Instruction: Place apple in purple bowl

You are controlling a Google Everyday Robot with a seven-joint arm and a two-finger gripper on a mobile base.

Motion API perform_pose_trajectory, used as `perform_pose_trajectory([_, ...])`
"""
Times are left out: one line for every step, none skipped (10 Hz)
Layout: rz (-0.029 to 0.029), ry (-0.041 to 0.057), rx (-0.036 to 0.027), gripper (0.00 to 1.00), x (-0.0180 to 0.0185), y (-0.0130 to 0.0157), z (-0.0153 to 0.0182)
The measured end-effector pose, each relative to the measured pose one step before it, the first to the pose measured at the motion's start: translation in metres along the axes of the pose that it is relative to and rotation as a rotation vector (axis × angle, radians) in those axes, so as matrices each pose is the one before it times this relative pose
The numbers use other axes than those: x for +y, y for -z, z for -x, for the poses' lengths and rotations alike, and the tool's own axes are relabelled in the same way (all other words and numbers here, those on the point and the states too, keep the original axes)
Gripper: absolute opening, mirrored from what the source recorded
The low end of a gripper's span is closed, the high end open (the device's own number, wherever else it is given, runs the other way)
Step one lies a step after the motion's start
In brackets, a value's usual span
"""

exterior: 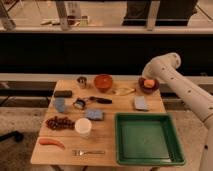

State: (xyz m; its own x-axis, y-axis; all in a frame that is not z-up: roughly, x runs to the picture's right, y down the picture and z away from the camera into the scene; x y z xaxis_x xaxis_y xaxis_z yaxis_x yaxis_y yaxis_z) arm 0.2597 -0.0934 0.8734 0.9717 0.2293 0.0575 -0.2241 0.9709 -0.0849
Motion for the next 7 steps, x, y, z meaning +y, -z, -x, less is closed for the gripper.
perform_pose_trajectory([0.00130,-0.00160,0.00514,0.71,0.00082,-0.00081,0.00273])
perform_pose_trajectory([-0.00118,0.00303,0.01558,0.78,-0.00002,-0.00193,0.00210])
perform_pose_trajectory([0.00186,-0.00263,0.01899,0.80,0.00105,-0.00266,-0.00288])
perform_pose_trajectory([0.00232,-0.00516,0.01715,0.80,0.00060,-0.00229,-0.00428])
perform_pose_trajectory([0.00340,-0.00290,0.00880,0.80,0.00120,-0.00201,-0.00266])
perform_pose_trajectory([0.00111,-0.00442,0.01094,0.80,0.00009,-0.00141,-0.00334])
perform_pose_trajectory([-0.00105,-0.00711,0.01193,0.80,-0.00067,-0.00096,-0.00527])
